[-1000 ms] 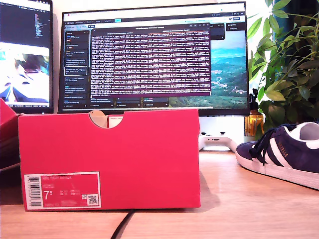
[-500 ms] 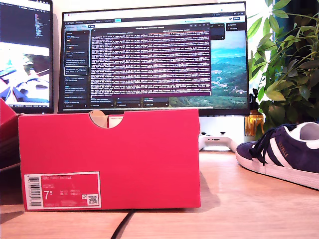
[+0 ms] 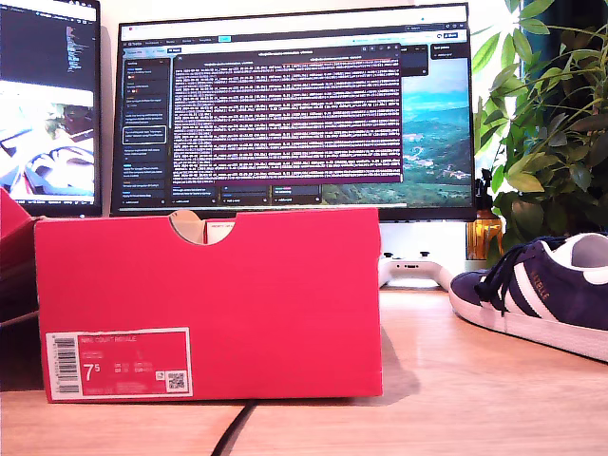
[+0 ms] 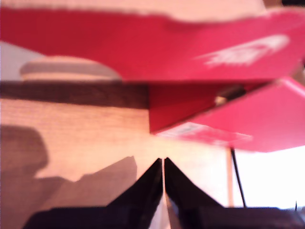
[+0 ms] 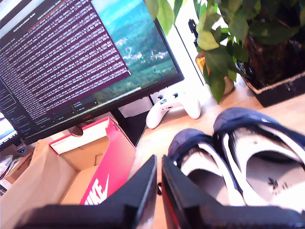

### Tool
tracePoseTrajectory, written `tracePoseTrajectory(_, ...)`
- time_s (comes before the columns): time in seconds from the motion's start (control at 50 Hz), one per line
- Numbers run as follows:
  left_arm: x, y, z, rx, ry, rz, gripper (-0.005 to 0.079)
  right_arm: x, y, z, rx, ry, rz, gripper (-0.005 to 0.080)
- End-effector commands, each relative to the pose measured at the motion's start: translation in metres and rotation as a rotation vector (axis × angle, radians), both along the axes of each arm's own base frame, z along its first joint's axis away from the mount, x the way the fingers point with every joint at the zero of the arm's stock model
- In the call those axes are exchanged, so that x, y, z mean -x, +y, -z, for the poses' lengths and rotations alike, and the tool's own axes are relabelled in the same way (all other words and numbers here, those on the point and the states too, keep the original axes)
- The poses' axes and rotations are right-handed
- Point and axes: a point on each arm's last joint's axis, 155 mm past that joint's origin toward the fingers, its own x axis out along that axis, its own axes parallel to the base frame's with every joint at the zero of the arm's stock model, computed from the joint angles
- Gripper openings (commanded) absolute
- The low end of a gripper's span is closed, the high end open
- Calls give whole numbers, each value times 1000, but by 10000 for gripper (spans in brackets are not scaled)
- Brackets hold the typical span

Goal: Pack the blue shoes by picking the first shoe and placing it inside the red shoebox, left side, then picking and rotating the second shoe and placing it in the shoebox

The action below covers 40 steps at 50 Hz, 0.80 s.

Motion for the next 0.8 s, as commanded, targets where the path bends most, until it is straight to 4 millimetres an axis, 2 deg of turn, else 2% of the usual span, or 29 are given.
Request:
tracePoseTrajectory(0.0,-7,-1,-3,10,-39,-12,-19,-4,5,-1,5,26,-25,-10)
tracePoseTrajectory(0.26,-19,-9,-4,16,-54,-4,-19,-14,20,27,26,344,-122,0)
tracePoseTrajectory(0.42,-24,-18,-7,42,-67,12,-19,-27,35,21,101,479,-208,31)
tracePoseTrajectory(0.48,-26,-22,-7,44,-74,24,-19,-31,43,18,118,533,-241,82)
tracePoseTrajectory(0.62,-28,-27,-8,49,-88,40,-19,-35,50,19,189,677,-283,292)
tracePoseTrajectory(0.78,-29,-28,-7,50,-87,41,-19,-33,40,51,306,882,-267,524)
